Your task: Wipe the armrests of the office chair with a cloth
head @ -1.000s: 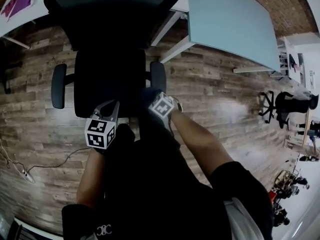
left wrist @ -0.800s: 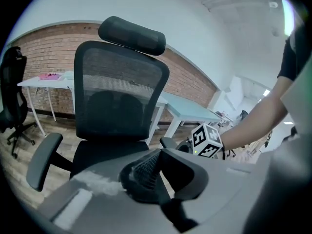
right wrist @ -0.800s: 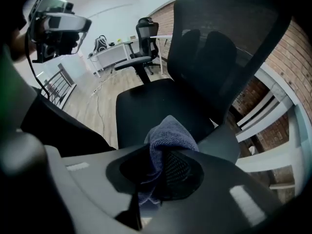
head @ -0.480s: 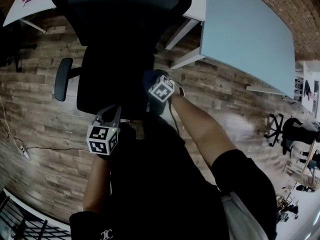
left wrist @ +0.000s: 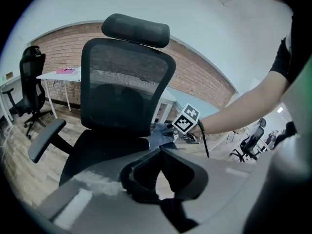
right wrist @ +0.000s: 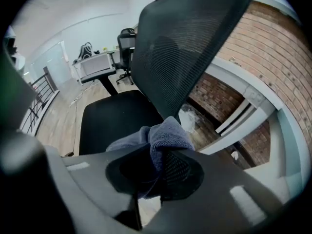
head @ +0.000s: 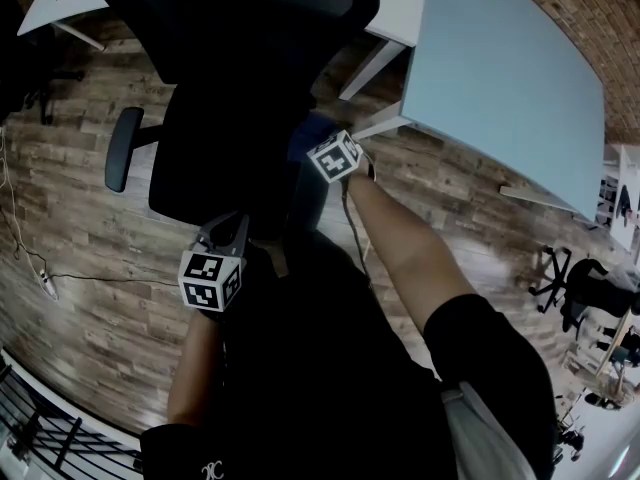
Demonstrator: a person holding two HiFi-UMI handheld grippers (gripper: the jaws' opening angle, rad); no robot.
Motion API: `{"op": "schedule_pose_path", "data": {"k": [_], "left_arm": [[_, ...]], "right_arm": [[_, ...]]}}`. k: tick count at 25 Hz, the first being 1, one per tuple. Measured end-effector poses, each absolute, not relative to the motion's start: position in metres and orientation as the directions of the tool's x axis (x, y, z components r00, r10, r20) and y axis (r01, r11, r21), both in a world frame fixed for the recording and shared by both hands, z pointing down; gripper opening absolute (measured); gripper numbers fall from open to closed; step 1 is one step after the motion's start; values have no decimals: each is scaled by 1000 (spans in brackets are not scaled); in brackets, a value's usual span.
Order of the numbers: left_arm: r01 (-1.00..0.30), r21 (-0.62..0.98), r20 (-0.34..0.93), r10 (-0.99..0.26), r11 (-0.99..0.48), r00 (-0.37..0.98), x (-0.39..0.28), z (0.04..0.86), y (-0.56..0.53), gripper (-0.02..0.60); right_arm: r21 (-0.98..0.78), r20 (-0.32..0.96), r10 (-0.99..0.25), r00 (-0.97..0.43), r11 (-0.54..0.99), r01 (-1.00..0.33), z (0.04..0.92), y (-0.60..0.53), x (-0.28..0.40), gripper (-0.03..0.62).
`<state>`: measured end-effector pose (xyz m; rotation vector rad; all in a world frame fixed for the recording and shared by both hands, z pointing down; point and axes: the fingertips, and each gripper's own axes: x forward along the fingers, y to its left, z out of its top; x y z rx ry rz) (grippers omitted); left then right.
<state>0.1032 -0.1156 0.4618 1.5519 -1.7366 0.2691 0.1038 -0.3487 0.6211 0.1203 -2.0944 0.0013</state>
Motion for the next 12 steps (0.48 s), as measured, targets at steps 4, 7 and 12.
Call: {"op": "schedule_pose_path", "data": {"k": [4, 7, 12], "left_arm": [[-920, 324, 654, -755, 221, 49, 105, 461, -124, 6], [-921, 333, 654, -753, 204, 69, 103, 465, -127, 6], [-931, 335, 647, -753, 145, 116, 104, 463, -140, 6]], "right_arm": [[-15, 881, -67, -467, 985, -170, 630, -355, 133, 66], [-65, 892, -42, -450, 974, -219, 637, -346, 155, 65], [-134, 891, -7, -454, 952, -276, 641, -325, 182, 64]]}}
